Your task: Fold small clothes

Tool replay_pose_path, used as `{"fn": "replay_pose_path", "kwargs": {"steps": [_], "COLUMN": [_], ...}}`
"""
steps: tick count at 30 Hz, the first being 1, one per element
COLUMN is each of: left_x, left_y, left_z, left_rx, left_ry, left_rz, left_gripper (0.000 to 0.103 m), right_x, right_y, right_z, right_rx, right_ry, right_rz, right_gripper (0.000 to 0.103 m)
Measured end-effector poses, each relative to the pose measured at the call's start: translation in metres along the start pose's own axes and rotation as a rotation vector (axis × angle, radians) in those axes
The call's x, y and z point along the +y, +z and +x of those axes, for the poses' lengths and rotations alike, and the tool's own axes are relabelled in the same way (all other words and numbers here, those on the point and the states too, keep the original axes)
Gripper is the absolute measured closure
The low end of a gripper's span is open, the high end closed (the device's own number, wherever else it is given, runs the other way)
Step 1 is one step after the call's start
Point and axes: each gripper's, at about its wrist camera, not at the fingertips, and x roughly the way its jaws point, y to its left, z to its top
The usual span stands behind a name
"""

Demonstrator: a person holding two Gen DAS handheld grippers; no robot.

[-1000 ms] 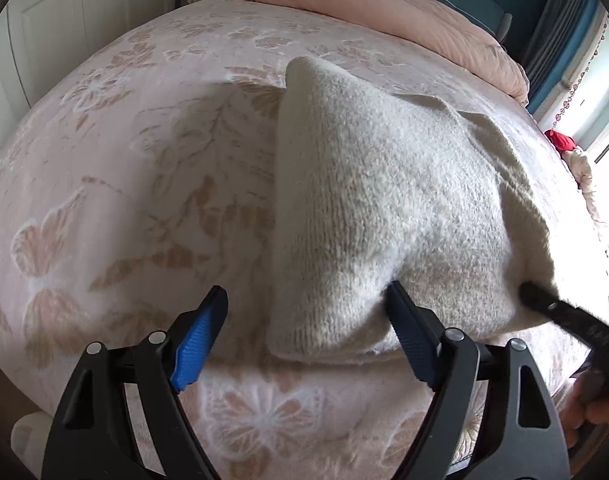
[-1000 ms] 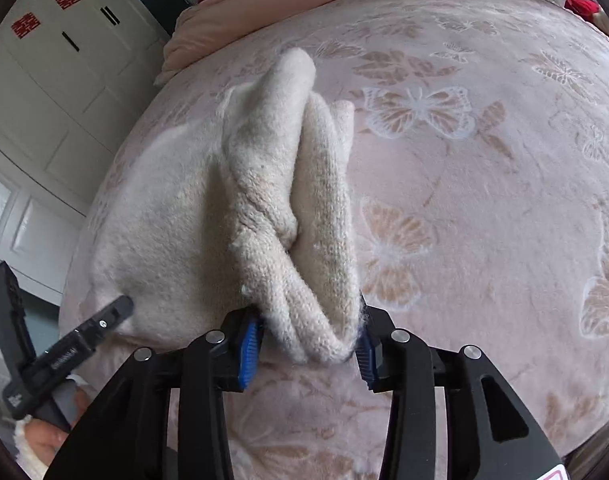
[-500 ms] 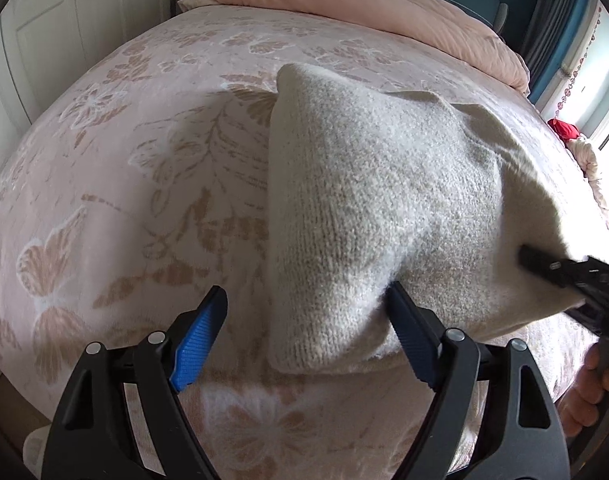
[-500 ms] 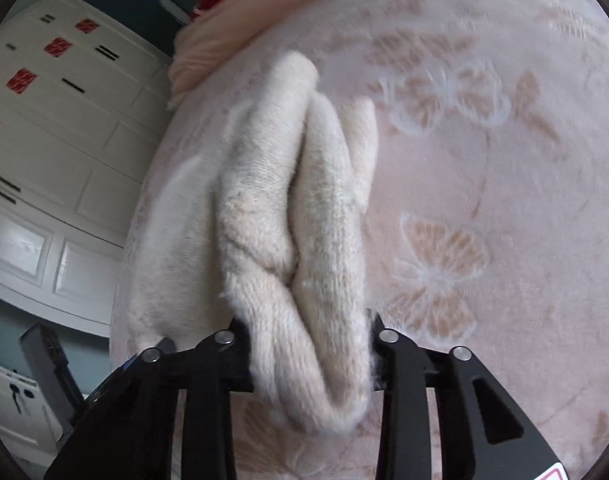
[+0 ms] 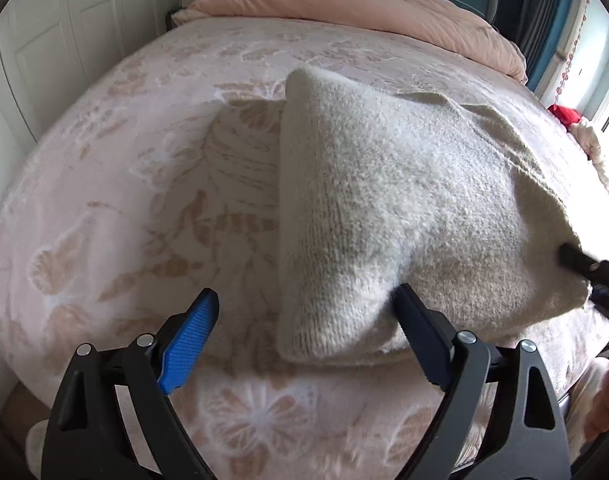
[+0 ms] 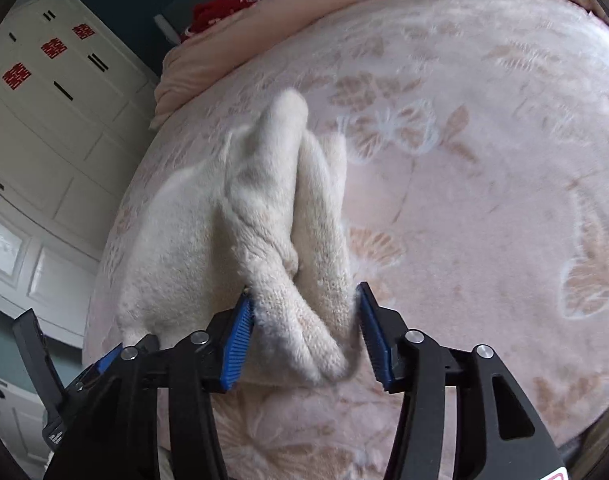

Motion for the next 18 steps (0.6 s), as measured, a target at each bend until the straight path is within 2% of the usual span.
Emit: {"fn": "replay_pose_path", "kwargs": {"steps": [3, 7, 18], "left_x": [-0.006, -0.010, -0.027], "left_y": [-0.002, -0.009, -0.031], "left_z": [-0.012, -0.023, -0.050], "left_rx": [-0.010, -0.019, -0.049], "left_ry": [0.036, 0.058, 0.094], "left_rz": [0.023, 0.038, 0.061], "left_gripper": [0.017, 0.017, 0.017], "right_x": [0.006, 0.018, 0.022], "right_y": [-0.009, -0.026, -0.064], "right_z": [-0.025, -0.046, -0.061], "right_rx": [-0.071, -0.110, -0.121], "right_ry": [-0.085, -0.181, -0.208], "right_rz": [-0.065, -0.152, -0.154], "right_gripper": [0.044, 0.038, 0.034]}}
